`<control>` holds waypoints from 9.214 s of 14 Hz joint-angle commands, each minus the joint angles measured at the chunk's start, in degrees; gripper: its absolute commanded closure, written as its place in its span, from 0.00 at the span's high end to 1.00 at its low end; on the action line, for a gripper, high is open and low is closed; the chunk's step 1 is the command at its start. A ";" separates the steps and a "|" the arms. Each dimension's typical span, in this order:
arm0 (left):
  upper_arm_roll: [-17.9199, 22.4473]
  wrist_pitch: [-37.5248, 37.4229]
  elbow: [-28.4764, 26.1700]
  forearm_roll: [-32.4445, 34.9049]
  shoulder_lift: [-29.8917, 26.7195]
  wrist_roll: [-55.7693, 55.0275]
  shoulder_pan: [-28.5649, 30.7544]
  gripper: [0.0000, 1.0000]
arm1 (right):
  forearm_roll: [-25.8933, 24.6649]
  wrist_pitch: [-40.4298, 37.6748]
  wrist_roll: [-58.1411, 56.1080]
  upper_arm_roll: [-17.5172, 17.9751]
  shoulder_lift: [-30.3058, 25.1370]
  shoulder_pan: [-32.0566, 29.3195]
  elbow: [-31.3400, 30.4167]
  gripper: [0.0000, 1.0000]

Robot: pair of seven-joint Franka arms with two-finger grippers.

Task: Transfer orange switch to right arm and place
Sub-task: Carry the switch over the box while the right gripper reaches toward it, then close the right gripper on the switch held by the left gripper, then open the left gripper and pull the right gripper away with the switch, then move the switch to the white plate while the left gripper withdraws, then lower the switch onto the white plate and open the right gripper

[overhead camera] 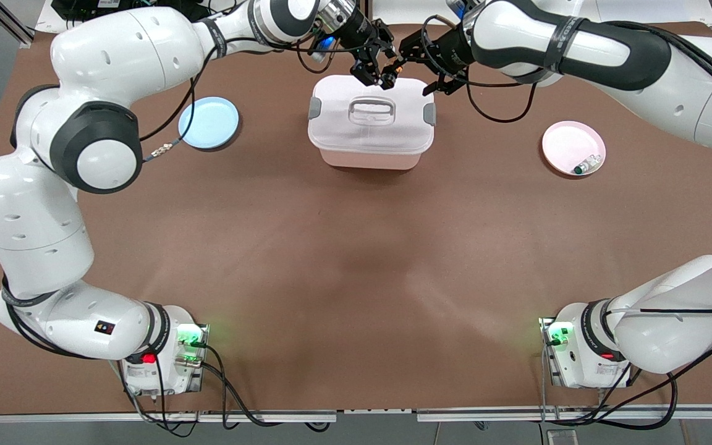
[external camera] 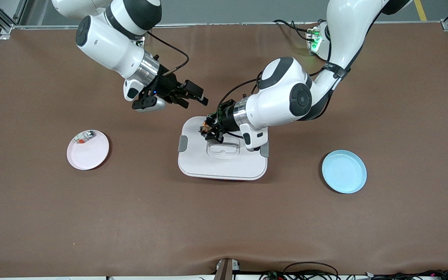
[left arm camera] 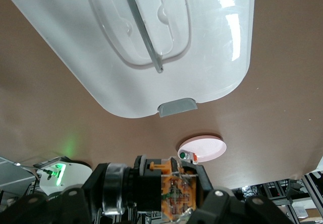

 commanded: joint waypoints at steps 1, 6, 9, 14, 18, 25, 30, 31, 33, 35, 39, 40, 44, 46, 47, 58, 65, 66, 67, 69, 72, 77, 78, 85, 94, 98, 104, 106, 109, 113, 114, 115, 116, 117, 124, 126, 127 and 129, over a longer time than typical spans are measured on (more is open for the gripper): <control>0.10 0.02 1.19 -1.71 0.53 -1.94 -1.00 0.00 | 5.95 2.87 -2.81 -0.02 2.20 -0.50 0.51 1.00; 0.02 -0.33 1.19 -4.35 0.53 -2.48 -1.00 0.00 | 7.73 5.00 -4.83 -0.02 5.81 -0.59 3.06 1.00; 0.02 -0.34 1.19 -4.61 0.44 -2.91 -1.00 0.00 | 7.64 4.91 -5.19 -0.02 6.60 -0.06 3.06 1.00; 0.02 -0.34 1.19 -4.79 0.35 -3.00 -1.35 0.00 | 7.64 5.00 -5.10 -0.02 6.69 0.73 3.59 1.00; 0.02 -0.34 1.19 -4.79 0.26 -3.00 -1.35 0.00 | 7.64 5.08 -5.19 0.07 7.30 0.82 4.20 0.65; 0.02 -0.34 1.19 -4.70 0.26 -3.00 -1.44 0.00 | 7.64 4.82 -5.19 0.07 7.48 0.82 4.73 0.00; 0.02 -0.42 1.19 -4.79 0.17 -3.00 -1.35 0.29 | 7.64 4.64 -5.10 0.07 7.48 0.82 4.82 0.00; 0.02 -0.42 1.19 -4.79 0.09 -3.00 -1.27 0.87 | 7.64 4.64 -5.10 0.07 7.48 0.82 4.82 0.00; 0.02 -0.51 1.28 -4.44 -0.18 -2.92 -1.36 1.00 | 7.64 4.64 -5.01 0.07 7.57 0.82 4.82 0.00; 0.10 -0.51 1.28 -4.17 -0.61 -2.92 -1.27 1.00 | 7.64 4.64 -5.01 0.07 7.57 0.82 4.82 0.00; 0.81 -0.68 1.37 -1.56 -2.54 -2.30 -0.30 1.00 | 7.64 4.03 -4.57 0.07 7.40 0.47 6.14 0.00; 0.72 -0.69 1.37 1.86 -2.98 -2.30 -0.04 1.00 | 7.64 3.68 -4.48 0.07 7.22 0.38 6.05 0.00; 0.55 -3.23 1.45 10.05 -4.74 -0.99 3.12 1.00 | 6.85 -6.40 -4.57 -0.28 5.29 -1.46 7.28 0.00; 0.63 -4.81 1.37 12.60 -5.97 2.07 4.96 1.00 | 4.93 -13.69 -5.19 -0.28 4.58 -4.18 9.20 0.00; 0.63 -6.12 1.37 13.83 -6.93 4.70 6.45 1.00 | 2.22 -17.81 -5.10 -0.28 4.58 -5.58 11.04 0.00; 0.81 -20.54 1.10 29.48 -10.81 33.80 16.48 1.00 | -38.21 -48.96 -43.62 -0.28 3.79 -16.39 24.25 0.00; 0.90 -27.23 1.02 36.33 -12.66 53.31 22.63 1.00 | -47.55 -42.76 -78.28 -0.28 5.63 -27.73 19.78 0.00; 0.90 -27.93 1.02 36.69 -13.18 54.55 22.81 1.00 | -48.43 -39.25 -82.23 -0.28 5.72 -28.70 17.24 0.00; 0.90 -28.72 1.02 36.70 -13.88 55.17 23.51 1.00 | -49.31 -35.56 -86.18 -0.28 5.72 -29.41 14.17 0.00; 0.90 -30.38 1.10 36.70 -14.94 56.23 24.66 1.00 | -49.84 -28.08 -92.17 -0.28 6.25 -31.95 8.02 0.00; 0.90 -33.11 1.10 36.70 -16.96 59.82 27.03 1.00 | -49.84 -21.91 -95.53 -0.28 9.40 -34.51 3.60 0.00; 0.37 -33.47 1.10 36.78 -19.34 66.32 29.65 1.00 | -49.84 -9.88 -105.99 -0.28 14.86 -40.22 -1.05 0.00; 0.37 -33.47 1.10 36.70 -19.77 69.30 30.19 1.00 | -49.84 -7.60 -106.08 -0.37 15.56 -40.40 -2.29 0.00; 18.63 -35.76 -4.25 31.88 -27.50 83.39 18.07 1.00 | -49.84 10.52 -105.56 -0.37 18.99 -41.28 -11.52 0.00; 21.90 -34.09 -11.46 30.81 -34.53 88.22 16.14 1.00 | -49.93 11.76 -105.56 -0.72 21.72 -41.45 -13.72 0.00; 22.16 -34.17 -11.47 30.46 -35.77 88.67 15.52 1.00 | -49.84 11.76 -105.56 -0.72 22.34 -41.54 -13.72 0.00; 21.64 -34.44 -11.55 29.93 -35.86 88.67 15.78 1.00 | -49.84 11.94 -105.56 -0.72 22.34 -41.54 -13.55 0.83; 21.55 -34.44 -11.47 29.23 -35.86 88.58 15.87 1.00 | -49.84 12.29 -106.17 -0.63 22.25 -41.54 -13.46 1.00; 21.46 -34.35 -11.38 28.52 -35.86 88.58 15.78 1.00 | -49.84 11.94 -106.09 -0.63 22.16 -41.28 -13.11 1.00; 21.46 -34.44 -11.46 28.52 -35.77 88.58 15.61 1.00 | -49.84 10.45 -105.47 -0.54 21.19 -41.02 -11.71 1.00; 21.46 -34.35 -11.47 28.52 -35.77 88.58 15.61 1.00 | -49.84 9.40 -105.56 -0.46 21.11 -41.02 -10.14 1.00; 21.46 -34.35 -11.47 28.52 -35.77 88.58 15.61 1.00 | -49.84 5.82 -105.30 -0.28 20.84 -40.93 -8.55 1.00; 21.46 -34.44 -11.47 28.52 -35.77 88.58 15.61 1.00 | -49.76 1.52 -105.29 -0.19 20.15 -40.58 -6.45 1.00; 21.46 -34.35 -11.47 28.52 -35.77 88.58 15.61 1.00 | -49.75 -2.35 -105.03 -0.19 19.62 -39.97 -4.51 1.00; 21.46 -34.44 -11.47 28.52 -35.68 88.49 15.52 1.00 | -49.75 -4.67 -68.90 -0.10 11.71 -38.29 -7.39 1.00; 21.29 -34.35 -11.12 28.52 -35.42 88.32 15.26 1.00 | -49.75 -4.50 -53.16 -0.10 10.39 -37.77 -8.09 1.00; 20.94 -34.35 -11.03 28.44 -35.42 88.23 15.17 1.00 | -49.67 -4.32 -46.39 -0.02 9.77 -37.76 -8.19 1.00; 20.76 -34.35 -11.11 28.44 -35.51 88.23 15.34 1.00 | -49.67 -3.88 -35.91 -0.10 9.15 -37.59 -8.45 1.00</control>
